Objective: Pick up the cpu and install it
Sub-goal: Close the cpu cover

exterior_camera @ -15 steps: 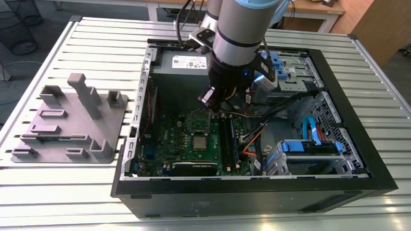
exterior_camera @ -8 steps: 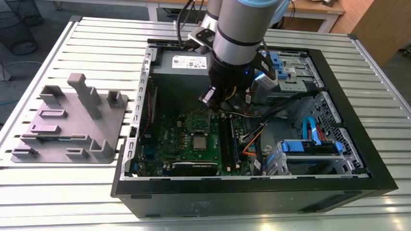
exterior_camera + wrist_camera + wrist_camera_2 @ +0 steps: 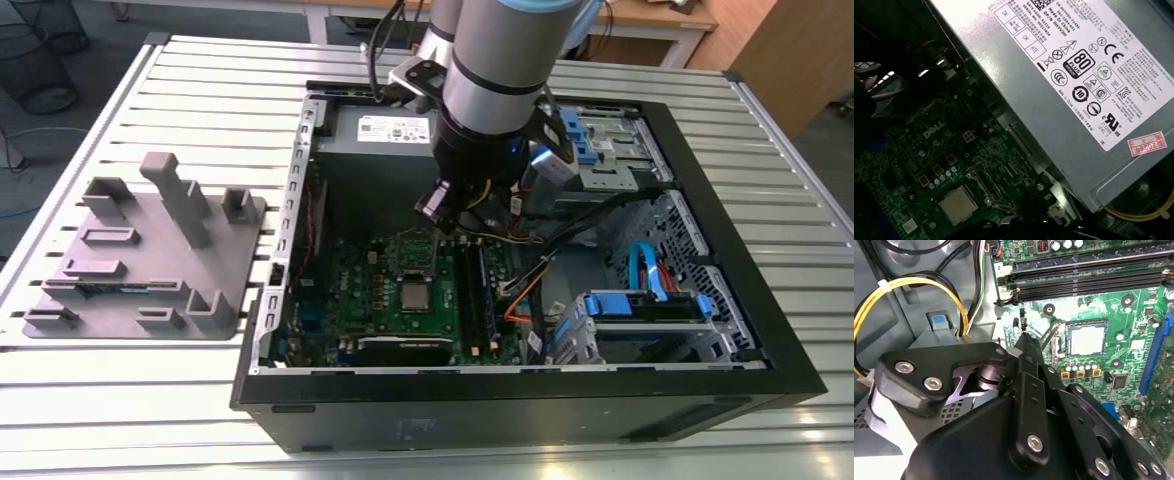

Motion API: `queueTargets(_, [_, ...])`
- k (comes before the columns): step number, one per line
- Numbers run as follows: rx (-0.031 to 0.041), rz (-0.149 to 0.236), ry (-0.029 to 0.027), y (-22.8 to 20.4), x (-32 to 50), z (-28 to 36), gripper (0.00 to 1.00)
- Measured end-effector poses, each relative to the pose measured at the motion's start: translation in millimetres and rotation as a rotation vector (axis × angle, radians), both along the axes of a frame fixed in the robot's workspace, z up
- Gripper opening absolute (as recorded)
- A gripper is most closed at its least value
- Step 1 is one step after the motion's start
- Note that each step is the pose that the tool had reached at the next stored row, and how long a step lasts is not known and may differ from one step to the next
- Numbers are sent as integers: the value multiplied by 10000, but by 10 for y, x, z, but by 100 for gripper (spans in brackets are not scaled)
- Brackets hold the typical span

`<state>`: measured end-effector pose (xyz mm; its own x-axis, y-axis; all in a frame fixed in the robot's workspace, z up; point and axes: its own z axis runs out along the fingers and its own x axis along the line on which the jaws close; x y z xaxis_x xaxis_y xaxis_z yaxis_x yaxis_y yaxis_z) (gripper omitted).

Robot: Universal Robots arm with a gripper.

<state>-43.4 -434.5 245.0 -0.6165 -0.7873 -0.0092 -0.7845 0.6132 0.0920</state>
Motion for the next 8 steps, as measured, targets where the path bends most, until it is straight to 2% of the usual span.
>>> queueTargets(8, [-3,231,-1,-9,0,14,11])
